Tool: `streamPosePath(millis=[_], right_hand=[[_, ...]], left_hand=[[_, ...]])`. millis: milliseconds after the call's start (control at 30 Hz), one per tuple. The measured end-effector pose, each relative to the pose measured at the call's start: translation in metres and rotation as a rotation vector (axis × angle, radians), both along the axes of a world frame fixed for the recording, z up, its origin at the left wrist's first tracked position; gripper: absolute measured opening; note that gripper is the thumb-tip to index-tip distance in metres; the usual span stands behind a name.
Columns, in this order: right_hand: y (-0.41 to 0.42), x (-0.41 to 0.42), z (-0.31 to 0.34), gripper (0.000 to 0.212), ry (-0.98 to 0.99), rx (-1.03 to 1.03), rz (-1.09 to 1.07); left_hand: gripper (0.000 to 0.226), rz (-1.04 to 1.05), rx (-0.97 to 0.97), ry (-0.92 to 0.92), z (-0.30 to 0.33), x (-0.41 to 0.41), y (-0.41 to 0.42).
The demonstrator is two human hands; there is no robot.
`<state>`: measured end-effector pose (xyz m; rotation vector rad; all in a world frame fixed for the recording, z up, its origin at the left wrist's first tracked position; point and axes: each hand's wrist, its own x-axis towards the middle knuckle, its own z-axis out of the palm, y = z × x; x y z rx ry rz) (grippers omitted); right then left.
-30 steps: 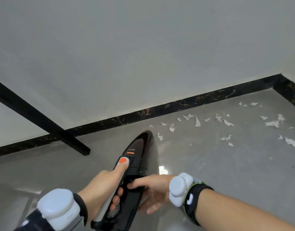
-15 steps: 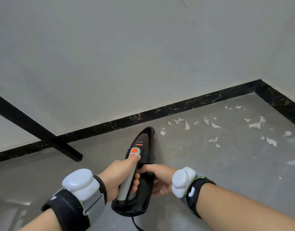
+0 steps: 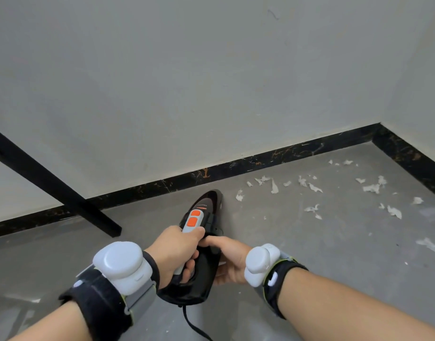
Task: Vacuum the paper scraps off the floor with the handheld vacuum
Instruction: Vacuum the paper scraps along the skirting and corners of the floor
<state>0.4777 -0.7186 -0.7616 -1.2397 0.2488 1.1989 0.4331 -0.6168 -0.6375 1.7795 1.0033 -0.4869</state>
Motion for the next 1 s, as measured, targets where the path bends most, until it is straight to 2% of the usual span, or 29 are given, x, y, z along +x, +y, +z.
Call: streamPosePath(millis=[100, 333, 467, 633, 733, 833, 1000], right_hand=[[-0.012, 0.0, 0.007, 0.027, 0.028, 0.017, 0.004], [-0.05, 0.009, 0.01, 0.028, 0.006, -0.043, 0.079], [-0.062, 0.012, 0.004, 0.033, -0.025, -0.07, -0.071], [-0.056, 0.022, -0.008, 0.058, -0.058, -0.048, -0.277], [-0.054, 0.031, -0.009, 0.062, -0.018, -0.024, -0.371], [-0.052, 0.036, -0.008, 0.069, -0.008, -0.043, -0.321], [-0.069, 0.03, -0.009, 0.045, 0.057, -0.048, -0.091]], left_hand=[[0.029, -0.05, 0.016, -0.005, 0.002, -0.001, -0.005], [0.028, -0.153, -0.029, -0.023, 0.0, -0.002, -0.023], [0.026, -0.185, -0.045, -0.058, -0.004, 0.013, -0.037], [0.028, -0.221, -0.019, -0.07, -0.009, 0.039, -0.044], [0.029, -0.236, -0.025, -0.047, -0.01, 0.055, -0.045], [0.029, -0.253, -0.025, -0.024, -0.006, 0.06, -0.042], [0.029, -0.311, -0.018, 0.019, -0.005, 0.046, -0.041]])
